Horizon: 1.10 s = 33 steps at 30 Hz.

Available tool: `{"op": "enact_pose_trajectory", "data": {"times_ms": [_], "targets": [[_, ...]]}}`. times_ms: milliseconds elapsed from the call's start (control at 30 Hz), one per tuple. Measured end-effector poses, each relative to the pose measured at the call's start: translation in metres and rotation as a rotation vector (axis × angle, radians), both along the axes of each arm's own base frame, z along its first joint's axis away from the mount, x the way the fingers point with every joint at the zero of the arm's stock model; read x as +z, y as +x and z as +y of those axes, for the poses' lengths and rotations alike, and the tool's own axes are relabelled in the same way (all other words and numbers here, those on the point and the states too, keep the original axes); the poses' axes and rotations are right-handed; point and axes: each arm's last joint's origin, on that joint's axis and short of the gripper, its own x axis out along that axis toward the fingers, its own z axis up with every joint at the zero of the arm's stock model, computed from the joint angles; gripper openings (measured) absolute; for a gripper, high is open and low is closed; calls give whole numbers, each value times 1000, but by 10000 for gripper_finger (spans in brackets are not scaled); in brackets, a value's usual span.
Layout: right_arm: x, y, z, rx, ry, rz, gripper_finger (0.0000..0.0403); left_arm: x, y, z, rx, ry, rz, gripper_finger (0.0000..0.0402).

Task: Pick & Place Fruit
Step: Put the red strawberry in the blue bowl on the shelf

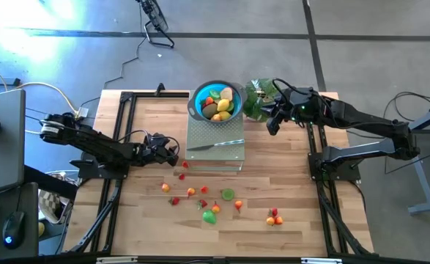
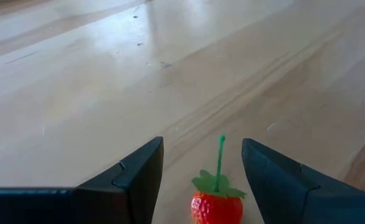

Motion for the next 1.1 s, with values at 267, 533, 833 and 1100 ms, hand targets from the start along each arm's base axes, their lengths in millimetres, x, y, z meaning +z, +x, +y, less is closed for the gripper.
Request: {"op": "enact_pose_trajectory", "data": {"times_ms": [267,533,833,1100], "targets": [[0,0,0,0,0,0,52,0,0,1,25,26,-2,143],[0,0,0,0,0,0,52,-1,-2,1,27,30,20,65],[0,0,0,1,0,1,52,1,0,1,27,27,-11,4],[0,0,0,1,0,1,52,16,-1,1,13,20,-98,1]]}}
